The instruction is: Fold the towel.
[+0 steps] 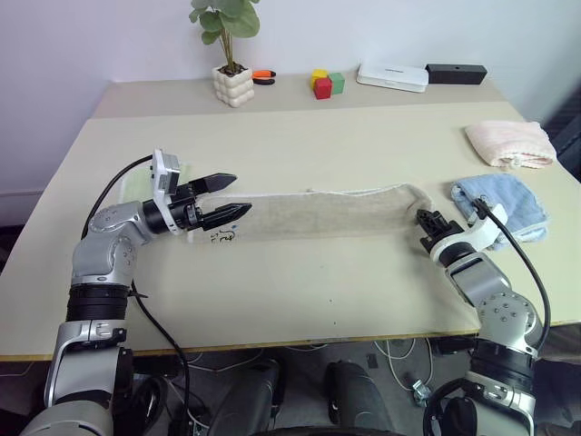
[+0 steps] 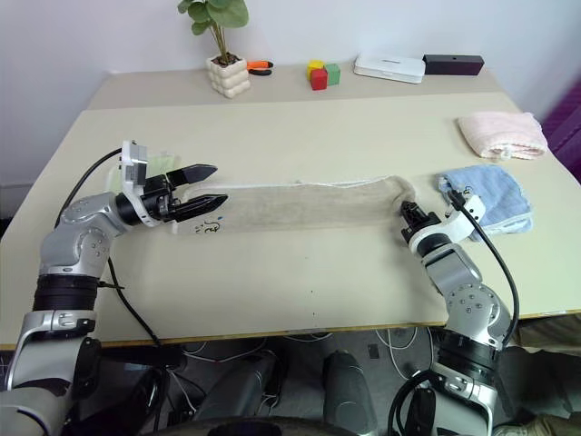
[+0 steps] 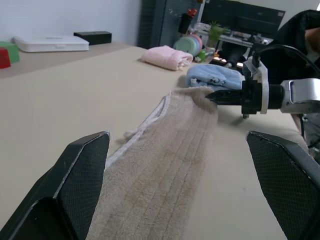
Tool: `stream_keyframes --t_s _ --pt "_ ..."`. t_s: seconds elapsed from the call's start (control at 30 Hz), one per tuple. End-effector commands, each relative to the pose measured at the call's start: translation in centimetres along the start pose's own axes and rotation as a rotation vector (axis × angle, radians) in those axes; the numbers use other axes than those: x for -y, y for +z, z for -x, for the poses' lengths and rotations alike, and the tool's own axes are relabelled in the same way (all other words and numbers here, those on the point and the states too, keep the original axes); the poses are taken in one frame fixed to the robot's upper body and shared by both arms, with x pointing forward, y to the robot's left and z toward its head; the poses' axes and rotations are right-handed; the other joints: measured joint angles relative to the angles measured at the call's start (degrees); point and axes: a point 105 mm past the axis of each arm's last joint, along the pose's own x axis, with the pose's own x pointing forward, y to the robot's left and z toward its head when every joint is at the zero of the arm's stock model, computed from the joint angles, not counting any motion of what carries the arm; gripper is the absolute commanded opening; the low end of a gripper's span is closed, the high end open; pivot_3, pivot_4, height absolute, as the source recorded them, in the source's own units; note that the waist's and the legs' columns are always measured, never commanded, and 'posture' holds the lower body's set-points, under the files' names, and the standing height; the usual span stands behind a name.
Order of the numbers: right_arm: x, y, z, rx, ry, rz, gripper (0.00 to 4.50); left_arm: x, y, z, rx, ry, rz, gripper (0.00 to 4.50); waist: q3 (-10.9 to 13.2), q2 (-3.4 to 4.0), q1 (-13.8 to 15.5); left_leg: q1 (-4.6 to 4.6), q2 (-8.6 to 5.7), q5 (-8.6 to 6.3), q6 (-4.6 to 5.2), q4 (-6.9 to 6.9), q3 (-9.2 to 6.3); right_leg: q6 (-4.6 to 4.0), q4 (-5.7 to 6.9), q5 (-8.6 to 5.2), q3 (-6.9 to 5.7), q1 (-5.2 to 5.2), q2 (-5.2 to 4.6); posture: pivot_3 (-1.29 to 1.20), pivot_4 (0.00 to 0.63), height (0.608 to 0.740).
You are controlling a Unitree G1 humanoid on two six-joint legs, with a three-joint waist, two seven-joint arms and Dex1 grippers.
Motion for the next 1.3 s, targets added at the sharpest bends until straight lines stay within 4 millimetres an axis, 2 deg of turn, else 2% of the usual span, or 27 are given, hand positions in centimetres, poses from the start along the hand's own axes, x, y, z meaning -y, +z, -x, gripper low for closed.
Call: stream_keyframes --t_s 0.03,0.1,0.2,0.33,0.47,0.7,0.77,0.93,1.17,1.3 --pt "0.6 2.7 1.0 0.053 -0.006 0.101 0.07 -0.2 1.6 0.4 0.036 0.003 -0.053 4.50 0.0 0.00 0.2 -0.01 0.00 0.00 0.00 0.00 0.00 0.00 -0.02 0.00 0.00 0.00 0.00 0.00 0.150 0.740" --pt "0.3 2.8 1.3 0.034 0.011 0.193 0.07 -0.2 1.7 0.5 0.038 0.000 -0.048 4.50 0.0 0.00 0.2 -0.01 0.00 0.00 0.00 -0.02 0.00 0.00 -0.01 0.00 0.00 0.02 0.00 0.00 0.150 0.740" --pt "-1.8 3.4 2.0 0.004 0.117 0.471 0.07 -0.6 1.7 0.9 0.027 0.007 -0.058 4.50 0.0 0.04 -0.1 -0.03 0.02 0.00 0.00 -0.06 0.00 0.00 0.03 0.00 0.00 0.01 0.00 0.00 0.150 0.740" --pt "-5.8 1.4 2.3 -0.061 0.309 0.866 0.07 -0.7 1.5 0.9 0.020 0.006 -0.061 4.50 0.0 0.05 -0.6 -0.05 0.04 0.00 -0.01 -0.07 0.04 0.01 0.02 -0.01 0.01 -0.02 0.00 0.00 0.150 0.740" --pt "-9.4 -0.4 2.5 -0.050 0.471 0.936 0.07 -0.6 1.5 0.8 0.023 0.005 -0.060 4.50 0.0 0.02 -0.3 -0.05 0.08 0.00 -0.02 -0.08 0.03 0.01 0.00 -0.01 0.00 0.00 -0.01 0.00 0.150 0.740" --pt "-15.1 -7.2 2.2 -0.131 0.707 0.917 0.07 -0.4 1.3 1.3 0.028 0.031 -0.060 4.50 0.0 -0.05 -0.3 -0.09 0.08 0.00 -0.02 -0.05 0.03 0.00 -0.04 0.00 0.00 -0.02 0.00 0.00 0.150 0.740" --pt "-15.6 -8.3 2.1 -0.149 0.731 0.929 0.07 -0.2 1.3 1.5 0.028 0.034 -0.062 4.50 0.0 -0.05 -0.2 -0.09 0.07 0.00 -0.02 -0.07 0.03 0.00 -0.05 0.00 0.00 -0.03 0.01 0.00 0.150 0.740" --pt "-15.5 -10.0 1.3 -0.192 0.755 0.996 0.07 0.3 1.1 2.1 0.025 0.048 -0.055 4.50 0.0 -0.05 -0.1 -0.07 0.07 -0.04 -0.07 -0.03 0.02 -0.01 -0.09 0.01 0.00 -0.09 0.06 0.00 0.150 0.740" --pt "-15.4 -12.3 1.6 -0.270 0.833 1.045 0.07 0.4 1.1 2.6 0.018 0.074 -0.058 4.50 0.0 -0.05 -0.3 -0.07 0.07 -0.06 -0.15 -0.06 0.02 -0.01 -0.04 0.01 0.00 -0.07 0.08 0.00 0.150 0.740" --pt "-15.9 -12.8 2.3 -0.291 0.890 1.021 1.37 0.3 1.1 2.6 0.020 0.077 -0.057 4.50 0.0 -0.05 -0.3 -0.07 0.07 -0.06 -0.16 -0.06 0.02 -0.02 -0.04 0.01 0.00 -0.08 0.10 0.00 0.150 0.740"
